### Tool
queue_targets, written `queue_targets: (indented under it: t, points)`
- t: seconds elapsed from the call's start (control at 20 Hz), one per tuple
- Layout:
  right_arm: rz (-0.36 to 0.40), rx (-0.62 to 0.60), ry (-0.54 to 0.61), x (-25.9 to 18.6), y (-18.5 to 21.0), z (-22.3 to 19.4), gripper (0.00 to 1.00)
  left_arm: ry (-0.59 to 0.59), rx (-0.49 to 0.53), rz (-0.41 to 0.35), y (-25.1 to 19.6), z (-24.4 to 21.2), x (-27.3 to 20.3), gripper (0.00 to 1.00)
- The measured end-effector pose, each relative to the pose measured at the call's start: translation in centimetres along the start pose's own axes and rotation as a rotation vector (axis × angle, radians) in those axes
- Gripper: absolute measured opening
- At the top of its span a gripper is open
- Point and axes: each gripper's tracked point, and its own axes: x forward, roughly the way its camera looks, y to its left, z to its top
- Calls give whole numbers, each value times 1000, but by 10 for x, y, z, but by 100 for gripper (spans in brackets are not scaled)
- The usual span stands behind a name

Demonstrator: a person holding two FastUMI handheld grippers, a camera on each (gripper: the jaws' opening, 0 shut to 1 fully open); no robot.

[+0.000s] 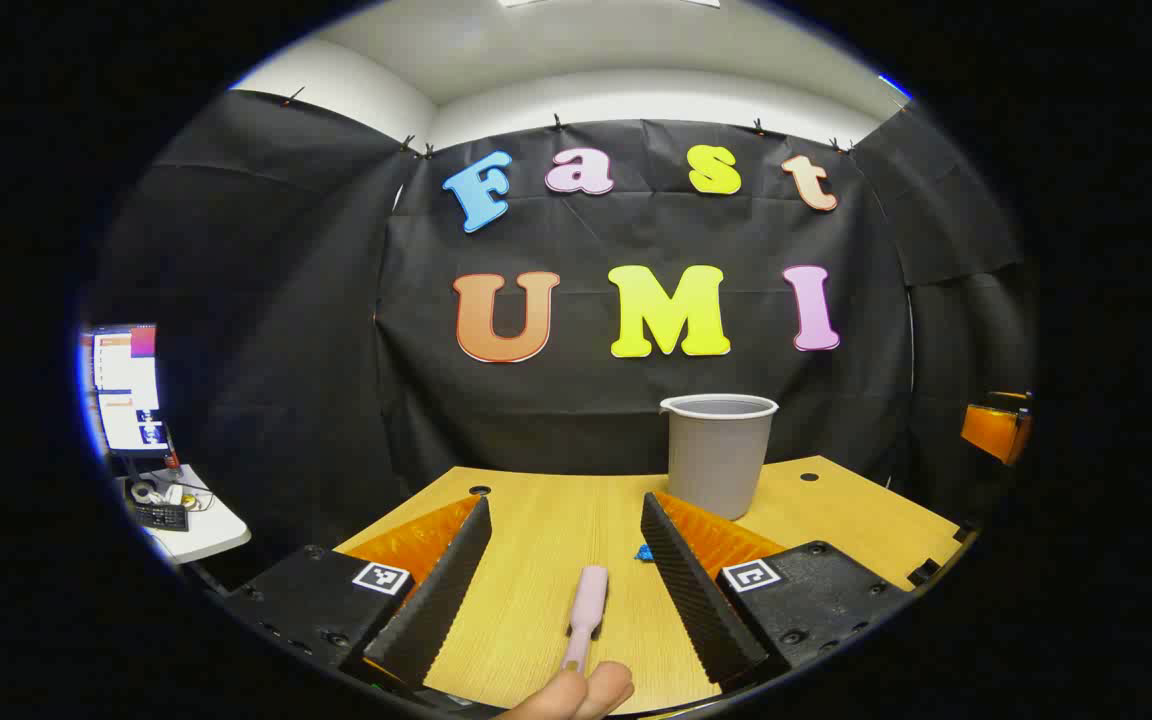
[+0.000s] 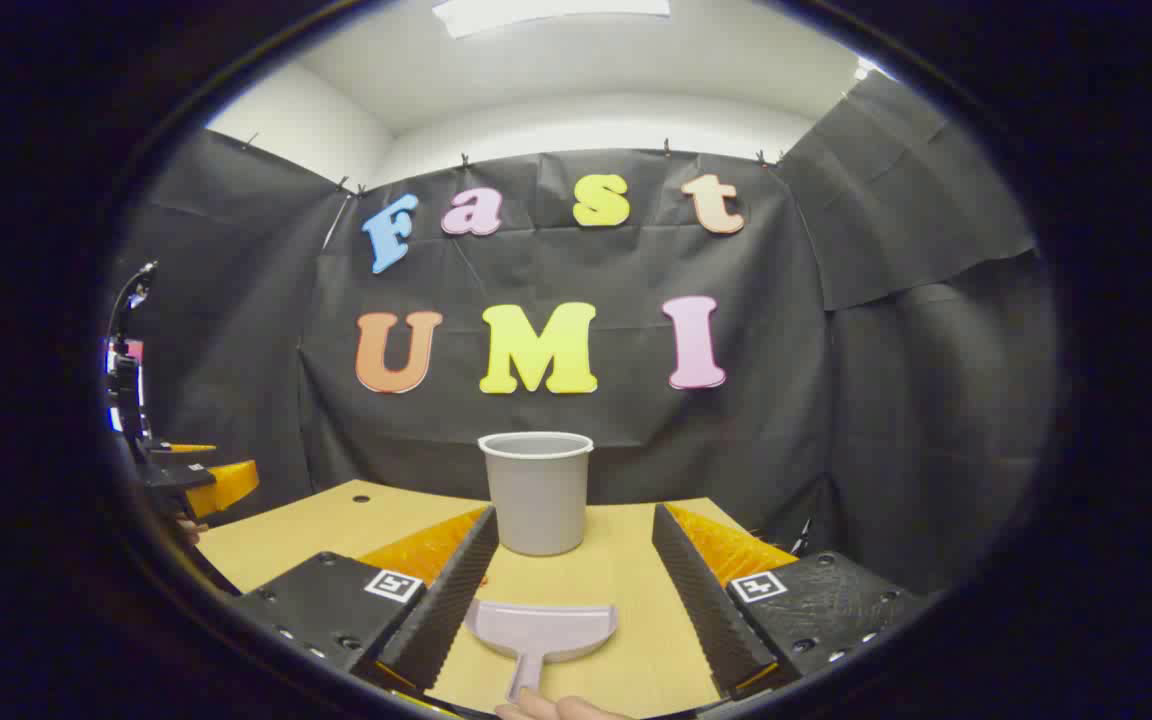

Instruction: Pick up the small broom and dustpan from the desktop, sweep the trash into the dustpan with the broom, and then empty the trash into the garbage bin.

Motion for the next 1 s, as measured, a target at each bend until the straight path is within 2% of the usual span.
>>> queue_targets:
  t: [0.35,0.7,1.0]
  points:
    - [11,-35,27,7,16,-8,96,31,-39,16,16,-13,9,97]
    - [1,-53,44,1,12,-18,96,45,-34,2,9,-22,5,97]
    - [1,-96,163,16,11,-64,96,68,-20,-14,6,-42,12,98]
